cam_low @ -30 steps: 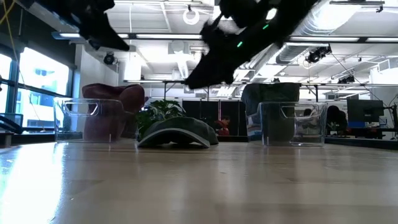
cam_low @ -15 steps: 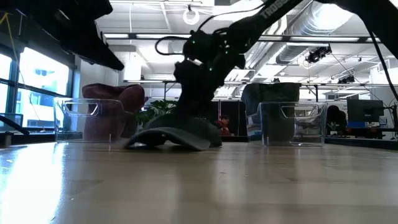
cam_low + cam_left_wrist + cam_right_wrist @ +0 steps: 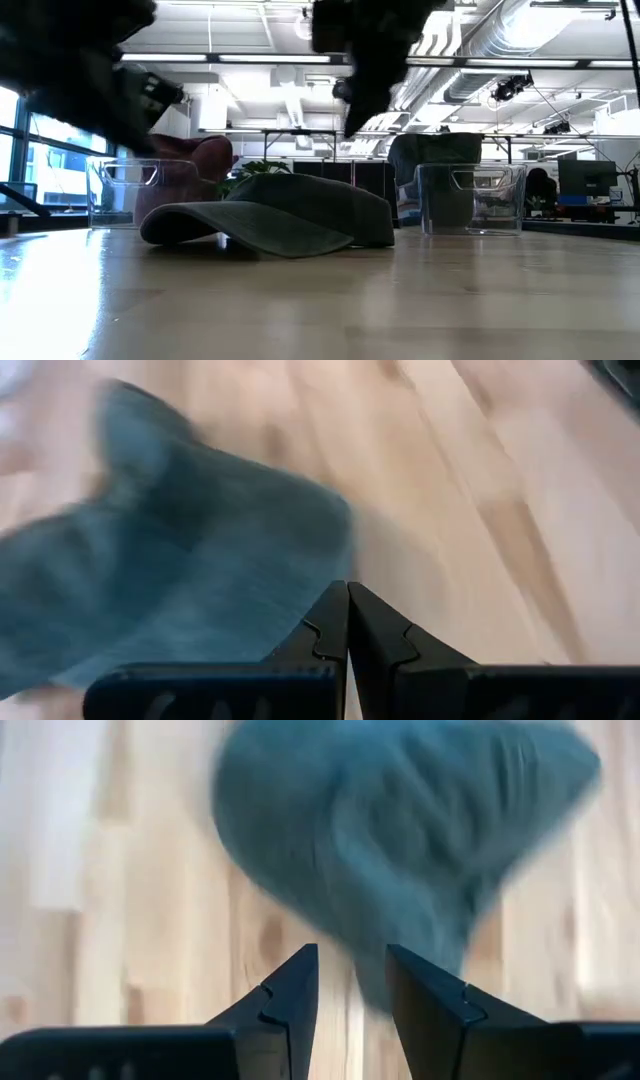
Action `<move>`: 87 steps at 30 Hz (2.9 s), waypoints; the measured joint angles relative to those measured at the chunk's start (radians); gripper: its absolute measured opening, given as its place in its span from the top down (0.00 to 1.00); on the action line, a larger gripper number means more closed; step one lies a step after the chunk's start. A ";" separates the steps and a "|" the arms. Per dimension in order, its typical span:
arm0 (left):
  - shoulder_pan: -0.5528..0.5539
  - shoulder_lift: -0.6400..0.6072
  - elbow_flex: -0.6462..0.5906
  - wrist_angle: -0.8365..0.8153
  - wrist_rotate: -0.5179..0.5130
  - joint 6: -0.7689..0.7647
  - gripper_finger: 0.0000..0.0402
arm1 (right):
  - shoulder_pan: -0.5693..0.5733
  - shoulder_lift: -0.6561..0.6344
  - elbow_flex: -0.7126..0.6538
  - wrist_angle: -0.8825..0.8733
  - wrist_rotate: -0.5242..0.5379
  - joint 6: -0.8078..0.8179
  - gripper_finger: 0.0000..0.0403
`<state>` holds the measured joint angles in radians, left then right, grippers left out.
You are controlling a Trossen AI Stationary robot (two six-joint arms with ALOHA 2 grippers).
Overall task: Pick & Place hat
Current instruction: Put the gray cap into the right transparent bin
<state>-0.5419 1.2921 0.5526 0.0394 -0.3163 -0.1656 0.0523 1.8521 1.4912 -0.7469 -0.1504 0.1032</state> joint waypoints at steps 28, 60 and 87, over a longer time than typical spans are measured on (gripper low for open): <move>-0.109 0.616 0.344 -0.002 -0.829 0.566 0.55 | 0.536 -0.033 -0.001 -0.242 0.740 0.600 0.72; 0.482 0.080 0.401 -0.085 0.180 -0.086 1.00 | 0.521 -0.047 -0.448 0.841 1.121 -0.162 0.78; 0.252 0.031 0.455 0.086 -0.484 0.440 1.00 | 0.354 -0.054 -0.451 0.020 1.105 0.683 1.00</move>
<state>-0.2900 1.3232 1.0080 0.1254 -0.7998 0.2748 0.4060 1.7980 1.0401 -0.7268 0.9542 0.7863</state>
